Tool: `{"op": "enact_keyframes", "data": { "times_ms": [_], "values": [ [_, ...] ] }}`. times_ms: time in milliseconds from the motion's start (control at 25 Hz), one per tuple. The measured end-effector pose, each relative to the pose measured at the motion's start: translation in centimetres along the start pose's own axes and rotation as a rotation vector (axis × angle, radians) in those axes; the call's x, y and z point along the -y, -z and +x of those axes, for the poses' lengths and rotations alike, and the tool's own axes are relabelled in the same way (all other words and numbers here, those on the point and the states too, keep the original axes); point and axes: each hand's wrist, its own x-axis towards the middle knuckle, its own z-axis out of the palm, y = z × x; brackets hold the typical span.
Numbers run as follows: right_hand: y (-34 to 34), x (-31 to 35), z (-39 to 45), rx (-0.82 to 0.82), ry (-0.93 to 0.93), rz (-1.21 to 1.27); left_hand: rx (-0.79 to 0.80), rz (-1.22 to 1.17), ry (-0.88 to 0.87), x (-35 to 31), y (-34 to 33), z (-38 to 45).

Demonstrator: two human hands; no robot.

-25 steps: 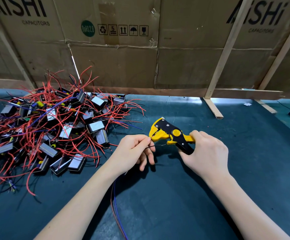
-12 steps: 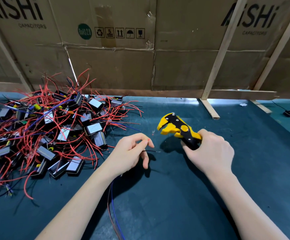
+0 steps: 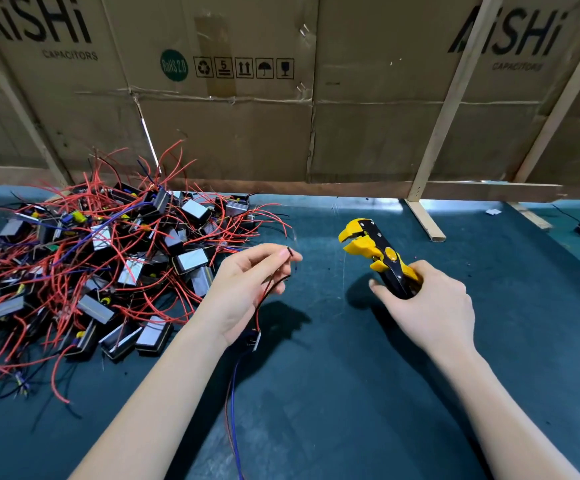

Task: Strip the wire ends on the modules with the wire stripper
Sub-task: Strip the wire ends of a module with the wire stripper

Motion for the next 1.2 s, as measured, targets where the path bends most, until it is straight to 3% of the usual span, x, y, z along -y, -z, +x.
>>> {"op": "enact_keyframes", "data": {
  "times_ms": [160,560,840,1200],
  "values": [
    [0.2,0.0,0.0,0.002,-0.023,0.045,-0.005,-0.018,0.031,-0.3,-0.1,0.1],
    [0.1,-0.3,0.2,0.02,-0.058,0.072,-0.06,0.255,0.037,-0.3,-0.1,-0.2],
    [0.2,-0.3,0.2,0.001,-0.055,0.073,0.168,0.636,-0.259,-1.4,-0.2,-0.5],
    [0.1,-0.5,0.2,-0.001,-0.056,0.078,0.053,0.646,-0.245,-1.0,-0.3,-0.6]
  ]
}}
